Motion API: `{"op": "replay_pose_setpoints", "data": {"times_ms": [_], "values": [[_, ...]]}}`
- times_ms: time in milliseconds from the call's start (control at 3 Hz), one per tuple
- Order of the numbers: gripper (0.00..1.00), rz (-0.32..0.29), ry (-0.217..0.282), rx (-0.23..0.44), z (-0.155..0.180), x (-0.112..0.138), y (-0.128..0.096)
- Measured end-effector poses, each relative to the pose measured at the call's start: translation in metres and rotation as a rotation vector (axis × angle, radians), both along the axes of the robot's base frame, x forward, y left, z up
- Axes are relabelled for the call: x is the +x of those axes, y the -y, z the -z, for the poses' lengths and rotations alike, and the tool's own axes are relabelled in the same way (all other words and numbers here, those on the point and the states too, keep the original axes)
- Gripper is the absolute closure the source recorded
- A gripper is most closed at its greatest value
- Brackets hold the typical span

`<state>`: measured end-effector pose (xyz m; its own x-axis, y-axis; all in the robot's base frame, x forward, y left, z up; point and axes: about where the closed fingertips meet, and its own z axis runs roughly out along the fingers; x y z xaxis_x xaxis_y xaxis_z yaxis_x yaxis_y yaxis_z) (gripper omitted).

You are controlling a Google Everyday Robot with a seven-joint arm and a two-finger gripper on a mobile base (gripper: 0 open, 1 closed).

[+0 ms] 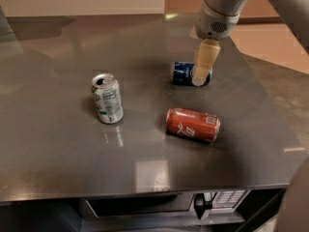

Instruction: Place pepsi can upright

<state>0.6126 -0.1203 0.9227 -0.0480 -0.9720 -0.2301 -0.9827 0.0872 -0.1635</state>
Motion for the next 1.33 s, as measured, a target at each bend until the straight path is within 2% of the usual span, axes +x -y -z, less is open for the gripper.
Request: {"op": "replay_pose_setpoints", "data": {"times_ms": [333, 1333], "values": [[0.0, -0.011, -0.035, -0.011, 0.026, 0.019, -0.003], [0.0, -0.038, -0.076, -0.08, 0.071, 0.052, 0.008]]}}
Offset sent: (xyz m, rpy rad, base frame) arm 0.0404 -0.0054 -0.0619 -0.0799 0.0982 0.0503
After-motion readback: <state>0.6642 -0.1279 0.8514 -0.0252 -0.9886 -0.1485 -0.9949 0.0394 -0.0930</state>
